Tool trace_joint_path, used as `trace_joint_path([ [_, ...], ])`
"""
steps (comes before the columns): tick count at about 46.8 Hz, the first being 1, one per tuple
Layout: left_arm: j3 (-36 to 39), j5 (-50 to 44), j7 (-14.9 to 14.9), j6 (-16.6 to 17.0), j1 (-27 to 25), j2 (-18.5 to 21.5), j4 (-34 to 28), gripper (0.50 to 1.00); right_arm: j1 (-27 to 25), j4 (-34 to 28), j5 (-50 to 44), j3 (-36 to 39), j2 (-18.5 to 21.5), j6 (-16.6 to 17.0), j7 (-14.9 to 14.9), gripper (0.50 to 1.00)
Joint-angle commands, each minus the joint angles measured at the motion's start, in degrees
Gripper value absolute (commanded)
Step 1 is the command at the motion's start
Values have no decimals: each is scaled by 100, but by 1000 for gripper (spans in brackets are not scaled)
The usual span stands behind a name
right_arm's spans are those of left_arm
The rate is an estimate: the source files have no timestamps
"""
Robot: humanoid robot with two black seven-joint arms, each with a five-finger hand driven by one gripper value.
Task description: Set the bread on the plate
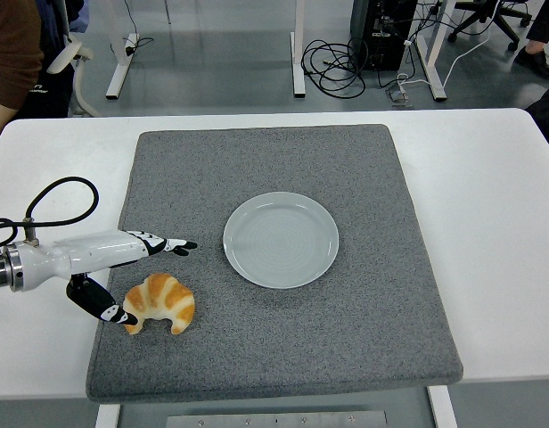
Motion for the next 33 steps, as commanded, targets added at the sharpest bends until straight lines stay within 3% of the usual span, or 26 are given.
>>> trace_joint_path([
  [1,1,-25,1,55,44,-52,88,964,0,-6,0,0,0,0,0,1000],
  [33,-219,-86,-7,319,641,-403,273,954,-9,3,0,9,0,0,0,1000],
])
